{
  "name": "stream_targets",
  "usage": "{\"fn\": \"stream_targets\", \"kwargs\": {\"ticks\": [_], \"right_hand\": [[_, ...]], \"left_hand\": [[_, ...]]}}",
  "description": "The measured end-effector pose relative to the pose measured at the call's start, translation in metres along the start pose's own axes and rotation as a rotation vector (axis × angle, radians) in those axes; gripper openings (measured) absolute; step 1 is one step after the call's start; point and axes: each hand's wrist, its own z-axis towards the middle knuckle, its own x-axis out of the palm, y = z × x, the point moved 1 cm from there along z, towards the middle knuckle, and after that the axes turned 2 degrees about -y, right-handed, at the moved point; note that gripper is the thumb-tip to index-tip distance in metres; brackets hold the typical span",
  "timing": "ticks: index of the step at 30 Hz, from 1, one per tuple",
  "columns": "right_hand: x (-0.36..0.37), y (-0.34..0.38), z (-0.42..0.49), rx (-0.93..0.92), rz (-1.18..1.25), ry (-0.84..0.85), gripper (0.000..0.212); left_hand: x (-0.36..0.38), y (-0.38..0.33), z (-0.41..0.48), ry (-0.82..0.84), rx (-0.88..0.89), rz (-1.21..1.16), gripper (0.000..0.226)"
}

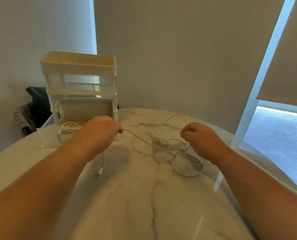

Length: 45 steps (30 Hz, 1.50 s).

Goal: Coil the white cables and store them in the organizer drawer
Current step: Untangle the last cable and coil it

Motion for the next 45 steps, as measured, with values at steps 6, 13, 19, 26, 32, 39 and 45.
{"fn": "stream_targets", "kwargs": {"ticks": [6, 13, 19, 26, 32, 39, 45], "right_hand": [[0.002, -0.020, 0.006, 0.164, -0.182, 0.164, 0.021], [0.002, -0.009, 0.007, 0.100, -0.131, -0.044, 0.019], [0.002, 0.061, -0.029, -0.351, 0.033, -0.357, 0.008], [0.005, 0.096, -0.056, -0.447, 0.258, -0.180, 0.019], [-0.006, 0.087, -0.049, -0.371, 0.353, -0.220, 0.019], [-0.011, 0.077, -0.042, -0.282, 0.426, -0.218, 0.020], [-0.029, 0.061, -0.032, -0.266, 0.285, -0.088, 0.028]], "left_hand": [[0.005, 0.000, -0.006, 0.040, 0.008, 0.114, 0.029], [0.010, -0.011, -0.020, 0.039, 0.210, 0.026, 0.026], [0.017, -0.028, -0.032, 0.026, 0.591, 0.215, 0.042], [0.012, -0.041, -0.039, 0.140, 0.597, -0.027, 0.024], [0.002, -0.039, -0.033, 0.003, 0.560, -0.235, 0.018], [-0.002, -0.034, -0.027, 0.110, 0.305, -0.356, 0.022], [-0.022, -0.034, -0.019, -0.194, 0.044, -0.778, 0.027]]}}
